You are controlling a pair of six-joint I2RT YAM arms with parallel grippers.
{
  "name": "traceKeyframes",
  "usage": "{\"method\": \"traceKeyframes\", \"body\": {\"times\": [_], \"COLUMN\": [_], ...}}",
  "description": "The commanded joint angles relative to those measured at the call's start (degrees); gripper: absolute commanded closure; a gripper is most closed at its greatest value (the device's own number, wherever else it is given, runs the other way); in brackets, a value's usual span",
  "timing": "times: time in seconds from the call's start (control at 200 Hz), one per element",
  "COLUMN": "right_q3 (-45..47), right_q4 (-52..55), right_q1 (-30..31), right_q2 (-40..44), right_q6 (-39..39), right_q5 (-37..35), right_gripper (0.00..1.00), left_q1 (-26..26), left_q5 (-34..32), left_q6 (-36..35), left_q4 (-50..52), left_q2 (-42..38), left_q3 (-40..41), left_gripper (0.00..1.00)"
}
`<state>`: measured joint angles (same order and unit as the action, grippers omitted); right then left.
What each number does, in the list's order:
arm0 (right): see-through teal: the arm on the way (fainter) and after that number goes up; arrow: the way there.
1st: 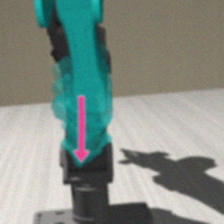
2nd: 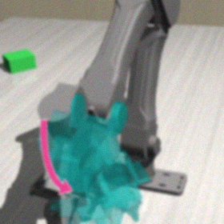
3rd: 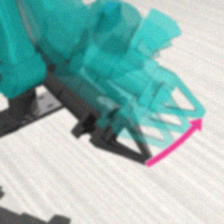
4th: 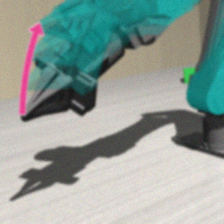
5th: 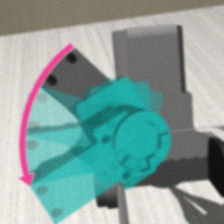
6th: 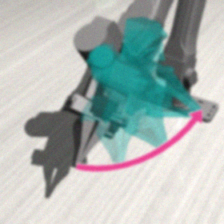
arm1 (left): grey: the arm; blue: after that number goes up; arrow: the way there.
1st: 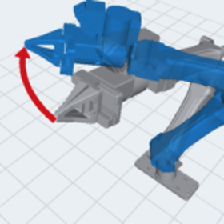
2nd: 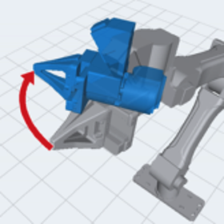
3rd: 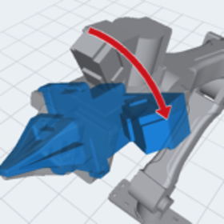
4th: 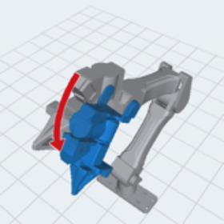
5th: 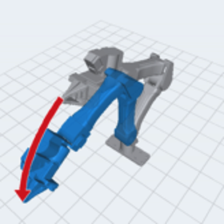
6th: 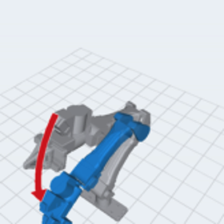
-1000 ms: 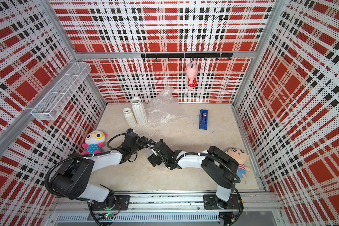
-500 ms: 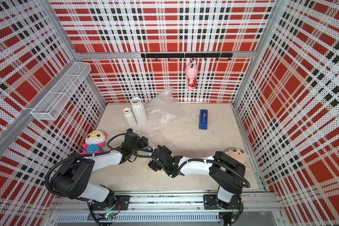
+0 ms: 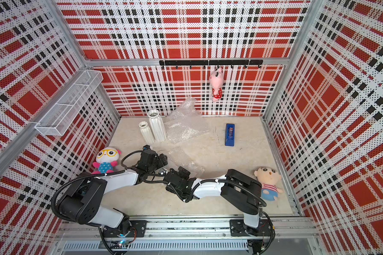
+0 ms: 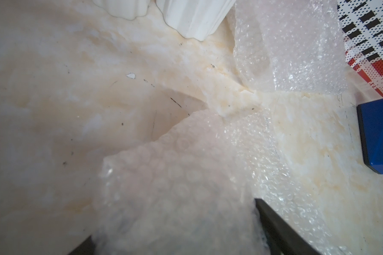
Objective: Wrap vases in bubble wrap
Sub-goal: Wrap the vase in bubble wrap.
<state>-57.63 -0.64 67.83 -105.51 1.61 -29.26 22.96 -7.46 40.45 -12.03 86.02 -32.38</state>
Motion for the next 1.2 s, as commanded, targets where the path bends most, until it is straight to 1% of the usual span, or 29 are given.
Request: {"method": "traceKeyframes", "body": {"times": [0.0,0.145,0.326,0.456,0.491,0.506,0.556,0.671,0.696,0.862,1.022,1.142,1.192], "right_q3": [-0.73,0.26,4.81,7.41,7.97,8.20,9.00,10.38,10.65,12.05,13.17,14.03,14.07], "right_q4": [2.23,2.40,-1.44,-3.95,-4.43,-4.67,-5.33,-6.51,-6.85,-8.33,-10.01,-11.73,-12.07], "right_q1": [0.24,0.02,-1.52,-3.29,-3.75,-3.95,-4.49,-5.99,-6.38,-9.13,-11.25,-12.11,-12.39], "right_q2": [-2.03,-2.27,1.34,2.98,3.20,3.28,3.47,3.89,3.91,4.21,3.82,3.40,3.22], "right_q6": [-0.98,-4.81,-10.45,-14.07,-14.86,-15.18,-16.06,-18.39,-18.84,-22.09,-24.73,-26.41,-26.75], "right_q5": [-1.19,2.46,11.38,17.09,17.13,18.76,20.35,23.88,24.85,30.10,34.31,36.39,37.01], "right_gripper": [0.08,0.11,0.19,0.22,0.23,0.23,0.22,0.22,0.22,0.22,0.22,0.22,0.22], "left_q1": [0.17,0.07,-0.71,-0.81,-0.88,-0.91,-0.94,-1.04,-0.99,-1.16,-1.08,0.99,1.86], "left_q5": [0.90,0.73,0.59,0.71,0.85,0.95,1.12,1.43,1.50,1.18,-0.42,-5.11,-6.04], "left_q6": [-0.54,-0.81,-1.33,-1.60,-1.66,-1.68,-1.75,-1.70,-1.77,-2.13,-1.86,-2.21,-2.30], "left_q4": [2.91,3.48,3.64,3.65,3.68,3.68,3.78,4.44,4.56,5.98,6.80,8.83,10.05], "left_q2": [1.48,1.39,1.41,1.58,1.63,1.68,1.59,0.82,0.57,-0.10,-1.69,-4.37,-5.18], "left_q3": [0.22,-0.48,-1.19,-1.78,-2.02,-2.11,-2.54,-4.01,-4.42,-7.01,-7.17,-7.63,-8.11], "left_gripper": [0.16,0.16,0.16,0.15,0.13,0.13,0.10,0.00,0.02,0.02,0.02,0.02,0.02]}}
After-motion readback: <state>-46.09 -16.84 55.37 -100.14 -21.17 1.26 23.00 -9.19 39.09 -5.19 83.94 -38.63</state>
